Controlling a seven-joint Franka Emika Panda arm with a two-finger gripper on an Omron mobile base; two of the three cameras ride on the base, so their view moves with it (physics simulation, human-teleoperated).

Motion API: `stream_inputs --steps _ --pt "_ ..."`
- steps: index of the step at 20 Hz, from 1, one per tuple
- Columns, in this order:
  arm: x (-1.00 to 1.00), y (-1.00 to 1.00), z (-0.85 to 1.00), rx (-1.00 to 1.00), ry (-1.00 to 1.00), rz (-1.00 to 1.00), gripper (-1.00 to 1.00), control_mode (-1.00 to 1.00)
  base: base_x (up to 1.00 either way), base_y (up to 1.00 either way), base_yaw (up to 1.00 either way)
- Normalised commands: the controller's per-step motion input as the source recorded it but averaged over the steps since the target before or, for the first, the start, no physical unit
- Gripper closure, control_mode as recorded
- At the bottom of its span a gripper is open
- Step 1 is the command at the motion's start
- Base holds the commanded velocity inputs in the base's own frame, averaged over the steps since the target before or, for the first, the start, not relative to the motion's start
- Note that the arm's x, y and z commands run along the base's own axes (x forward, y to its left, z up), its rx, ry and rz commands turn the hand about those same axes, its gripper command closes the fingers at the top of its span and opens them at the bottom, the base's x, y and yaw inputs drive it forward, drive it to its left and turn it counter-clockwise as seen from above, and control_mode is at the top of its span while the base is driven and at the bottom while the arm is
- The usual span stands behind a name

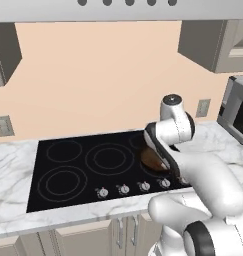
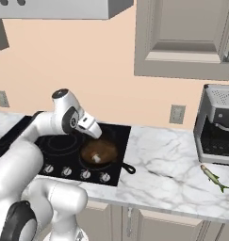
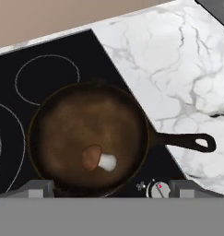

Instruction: Place both pans onto different burners. Then place the mushroom and the fish on different pans.

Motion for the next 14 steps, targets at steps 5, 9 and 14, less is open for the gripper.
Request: stream_inputs --steps 5,9,14 --pt "-0.56 -0.01 0.43 0.0 0.0 0.0 -1.0 -1.0 0.0 0.0 0.0" --pt "-0.39 -0.03 0.21 0.0 0.0 0.14 -1.0 -1.0 0.0 0.0 0.0" --pt "-0.41 -0.15 0.1 0.0 0.0 0.19 -1.0 -1.0 0.0 0.0 0.0"
